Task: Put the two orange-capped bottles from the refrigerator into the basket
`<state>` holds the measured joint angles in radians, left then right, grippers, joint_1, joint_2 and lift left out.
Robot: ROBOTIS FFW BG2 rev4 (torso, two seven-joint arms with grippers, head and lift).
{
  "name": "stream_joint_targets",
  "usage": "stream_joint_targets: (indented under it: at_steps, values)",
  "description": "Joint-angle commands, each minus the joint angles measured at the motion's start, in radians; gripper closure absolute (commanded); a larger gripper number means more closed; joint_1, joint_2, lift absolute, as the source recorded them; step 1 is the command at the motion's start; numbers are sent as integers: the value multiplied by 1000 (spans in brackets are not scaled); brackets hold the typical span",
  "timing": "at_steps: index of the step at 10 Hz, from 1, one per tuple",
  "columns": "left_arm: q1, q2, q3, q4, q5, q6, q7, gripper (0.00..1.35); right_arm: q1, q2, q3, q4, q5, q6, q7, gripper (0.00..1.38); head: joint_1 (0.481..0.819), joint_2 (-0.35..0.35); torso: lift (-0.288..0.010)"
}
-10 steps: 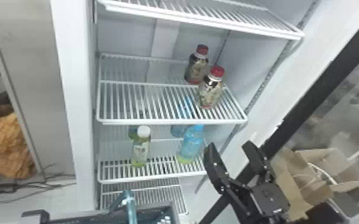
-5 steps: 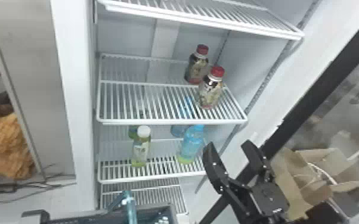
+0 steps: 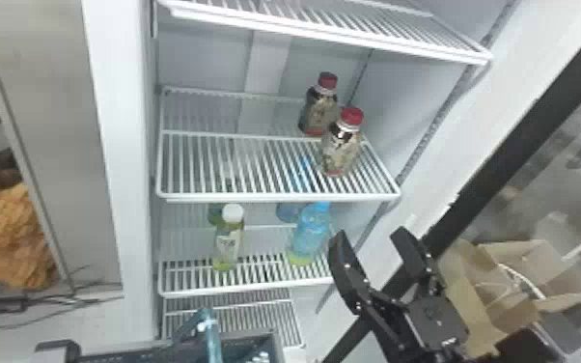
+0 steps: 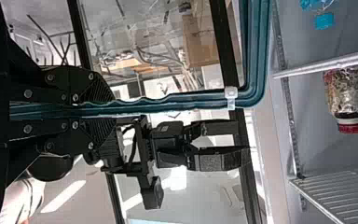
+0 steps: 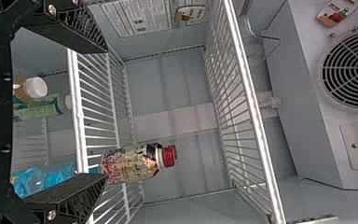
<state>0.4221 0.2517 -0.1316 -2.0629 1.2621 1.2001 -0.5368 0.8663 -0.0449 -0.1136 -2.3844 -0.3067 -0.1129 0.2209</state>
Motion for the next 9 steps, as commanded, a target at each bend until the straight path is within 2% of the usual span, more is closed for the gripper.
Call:
stream_joint_targets:
  at_steps: [1, 9]
  values:
    - [0, 0, 0, 0, -2, 0, 0, 1208, 0, 0, 0, 0, 0, 0, 0, 110, 695, -350, -40]
    - [0, 1, 0, 0, 0, -5, 0, 1208, -5, -1, 0, 2, 2, -10, 6, 110, 695, -350, -40]
